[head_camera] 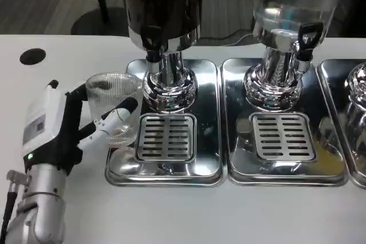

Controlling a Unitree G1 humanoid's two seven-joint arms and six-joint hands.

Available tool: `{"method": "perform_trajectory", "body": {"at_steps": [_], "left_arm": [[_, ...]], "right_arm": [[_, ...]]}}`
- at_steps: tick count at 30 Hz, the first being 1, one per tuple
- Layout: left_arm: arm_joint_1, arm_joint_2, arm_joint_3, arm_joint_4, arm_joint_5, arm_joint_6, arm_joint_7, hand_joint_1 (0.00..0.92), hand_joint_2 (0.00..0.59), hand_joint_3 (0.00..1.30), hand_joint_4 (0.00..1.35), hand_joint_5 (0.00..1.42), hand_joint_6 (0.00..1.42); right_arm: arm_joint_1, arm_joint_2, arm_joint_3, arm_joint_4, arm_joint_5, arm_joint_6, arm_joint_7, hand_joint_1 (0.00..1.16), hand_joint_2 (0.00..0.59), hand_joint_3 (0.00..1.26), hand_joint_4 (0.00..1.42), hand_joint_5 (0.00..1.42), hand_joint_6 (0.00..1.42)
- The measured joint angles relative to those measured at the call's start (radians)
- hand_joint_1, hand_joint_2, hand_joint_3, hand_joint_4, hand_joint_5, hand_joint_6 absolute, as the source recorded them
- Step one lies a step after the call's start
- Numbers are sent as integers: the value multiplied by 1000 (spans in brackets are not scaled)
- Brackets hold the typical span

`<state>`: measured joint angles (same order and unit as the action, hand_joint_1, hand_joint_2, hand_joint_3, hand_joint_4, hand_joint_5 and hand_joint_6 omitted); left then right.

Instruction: Grasp the cup under the faucet to collect the drink, then remove the cup.

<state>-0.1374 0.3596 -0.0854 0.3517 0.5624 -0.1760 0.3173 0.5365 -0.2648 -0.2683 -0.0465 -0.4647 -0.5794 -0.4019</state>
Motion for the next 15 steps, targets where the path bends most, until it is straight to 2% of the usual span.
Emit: {"method": "perform_trajectory", "body": {"at_steps": [15], "left_arm": [[0,0,-10,28,5,6,0,17,314,406,519,342,0]], "right_arm": [[0,0,-5,0,11,-6,0,718,569,395,317,246,180]]}}
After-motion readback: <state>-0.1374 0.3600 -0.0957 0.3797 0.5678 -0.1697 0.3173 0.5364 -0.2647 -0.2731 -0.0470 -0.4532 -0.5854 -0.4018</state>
